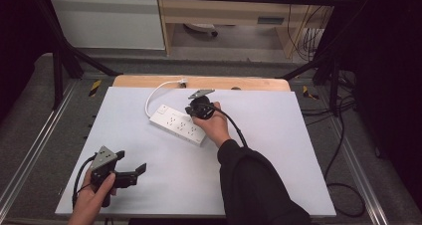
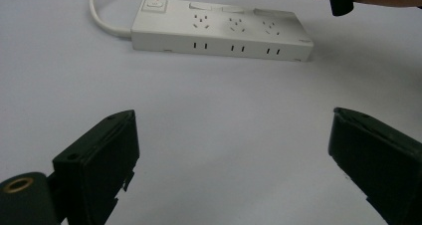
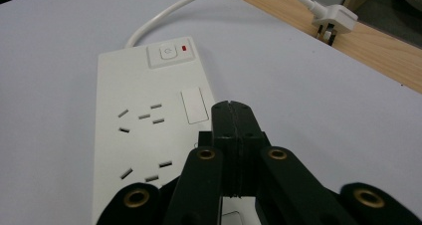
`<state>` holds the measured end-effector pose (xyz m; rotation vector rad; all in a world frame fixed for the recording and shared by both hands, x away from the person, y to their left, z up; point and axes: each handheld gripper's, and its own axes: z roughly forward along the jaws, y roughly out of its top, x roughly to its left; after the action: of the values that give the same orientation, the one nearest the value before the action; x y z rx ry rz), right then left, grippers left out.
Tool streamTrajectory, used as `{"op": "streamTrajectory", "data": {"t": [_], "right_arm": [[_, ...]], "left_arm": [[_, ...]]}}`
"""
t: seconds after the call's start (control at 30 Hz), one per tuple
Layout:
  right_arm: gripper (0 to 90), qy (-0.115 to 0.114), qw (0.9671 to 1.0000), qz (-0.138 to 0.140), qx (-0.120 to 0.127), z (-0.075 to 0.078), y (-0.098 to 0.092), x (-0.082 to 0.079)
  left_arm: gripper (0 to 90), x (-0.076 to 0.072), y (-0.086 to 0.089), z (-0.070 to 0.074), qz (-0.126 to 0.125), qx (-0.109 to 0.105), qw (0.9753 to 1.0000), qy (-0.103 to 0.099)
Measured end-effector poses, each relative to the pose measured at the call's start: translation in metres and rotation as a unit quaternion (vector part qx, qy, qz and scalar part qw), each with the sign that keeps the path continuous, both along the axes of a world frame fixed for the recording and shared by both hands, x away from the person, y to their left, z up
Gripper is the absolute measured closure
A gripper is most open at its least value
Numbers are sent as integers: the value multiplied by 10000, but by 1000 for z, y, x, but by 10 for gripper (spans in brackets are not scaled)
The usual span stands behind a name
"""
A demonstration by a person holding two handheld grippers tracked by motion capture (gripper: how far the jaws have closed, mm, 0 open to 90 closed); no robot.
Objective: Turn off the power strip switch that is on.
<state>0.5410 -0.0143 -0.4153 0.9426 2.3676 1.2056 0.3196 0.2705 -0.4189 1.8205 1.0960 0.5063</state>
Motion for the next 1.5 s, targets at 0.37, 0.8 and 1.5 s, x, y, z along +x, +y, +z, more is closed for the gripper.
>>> {"op": "streamTrajectory", "data": {"t": [0.37, 0.8, 1.5], "right_arm": [[900, 103, 9998, 17, -168, -6, -1, 0], [900, 185, 9995, 45, -239, -11, -3, -2], [900, 202, 9994, 76, -285, -13, -2, -3]], "left_arm": [[58, 0, 0, 0, -8, 0, 10000, 4], [58, 0, 0, 0, -16, 1, 10000, 14], [59, -1, 0, 0, -31, 6, 10000, 8]]}}
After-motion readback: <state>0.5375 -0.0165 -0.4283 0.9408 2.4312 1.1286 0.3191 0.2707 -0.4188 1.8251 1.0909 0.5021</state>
